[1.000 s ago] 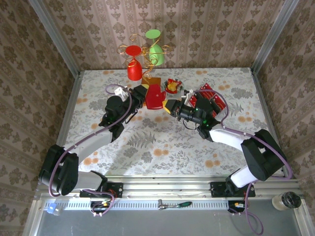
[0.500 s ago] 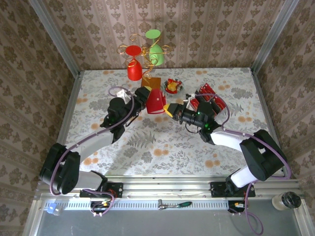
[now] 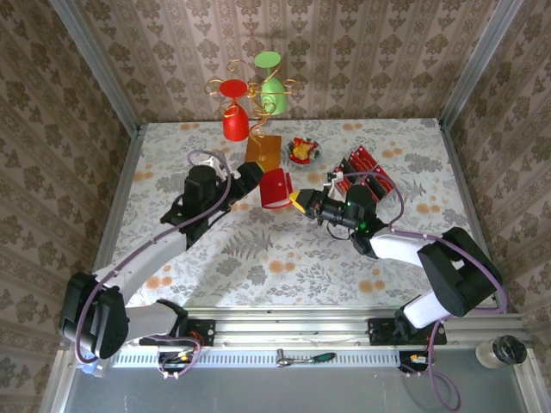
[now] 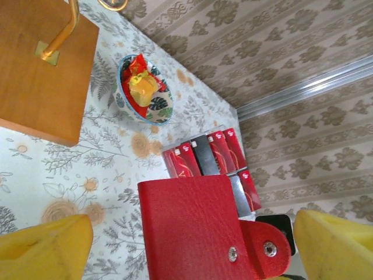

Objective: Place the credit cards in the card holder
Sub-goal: Open the card holder at the bottom-center of the table.

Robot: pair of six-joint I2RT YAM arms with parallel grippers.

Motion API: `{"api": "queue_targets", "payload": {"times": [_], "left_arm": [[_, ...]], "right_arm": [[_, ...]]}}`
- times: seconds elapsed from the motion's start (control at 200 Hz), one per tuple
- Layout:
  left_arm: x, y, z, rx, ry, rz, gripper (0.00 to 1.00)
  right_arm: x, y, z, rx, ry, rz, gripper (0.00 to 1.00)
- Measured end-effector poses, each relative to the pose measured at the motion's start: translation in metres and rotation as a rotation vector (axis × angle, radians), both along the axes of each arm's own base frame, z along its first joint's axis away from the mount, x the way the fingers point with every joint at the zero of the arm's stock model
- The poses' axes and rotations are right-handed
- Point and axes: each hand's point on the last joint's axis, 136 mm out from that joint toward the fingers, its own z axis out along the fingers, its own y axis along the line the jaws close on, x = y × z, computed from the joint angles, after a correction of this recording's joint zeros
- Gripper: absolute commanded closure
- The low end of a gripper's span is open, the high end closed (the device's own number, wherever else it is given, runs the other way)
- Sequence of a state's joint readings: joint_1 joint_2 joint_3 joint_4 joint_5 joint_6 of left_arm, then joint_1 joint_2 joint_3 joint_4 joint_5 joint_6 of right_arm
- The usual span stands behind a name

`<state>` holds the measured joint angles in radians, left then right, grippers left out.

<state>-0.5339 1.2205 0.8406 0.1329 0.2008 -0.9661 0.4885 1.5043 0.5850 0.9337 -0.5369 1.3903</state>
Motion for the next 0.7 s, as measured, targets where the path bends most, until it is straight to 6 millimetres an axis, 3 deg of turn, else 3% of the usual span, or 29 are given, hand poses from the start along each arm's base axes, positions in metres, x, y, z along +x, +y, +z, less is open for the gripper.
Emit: {"api": "queue_targets", "payload": {"times": [0.13,0.24,0.445,0.7], "left_arm": [[-0.008,-0.017,0.021,0.156,-0.070,-0.077,0.01],[-0.024,-0.036,0.024,0.290,-0.120,-0.156,0.00],[-0.041,-0.058,0.000,0.545,-0.152,-0.263,0.00],[-0.049,-0.059,-0.029,0.768,-0.170,-0.315,0.00]], "right_arm": [[-0.002,-0.001,-0.007,-0.009,0.012,0.001,1.00],[-0.005,-0.002,-0.011,-0.015,0.022,0.003,1.00],[-0.006,-0.003,-0.016,-0.021,0.029,0.003,1.00],[-0.007,-0.004,-0.019,-0.025,0.035,0.001,1.00]]}}
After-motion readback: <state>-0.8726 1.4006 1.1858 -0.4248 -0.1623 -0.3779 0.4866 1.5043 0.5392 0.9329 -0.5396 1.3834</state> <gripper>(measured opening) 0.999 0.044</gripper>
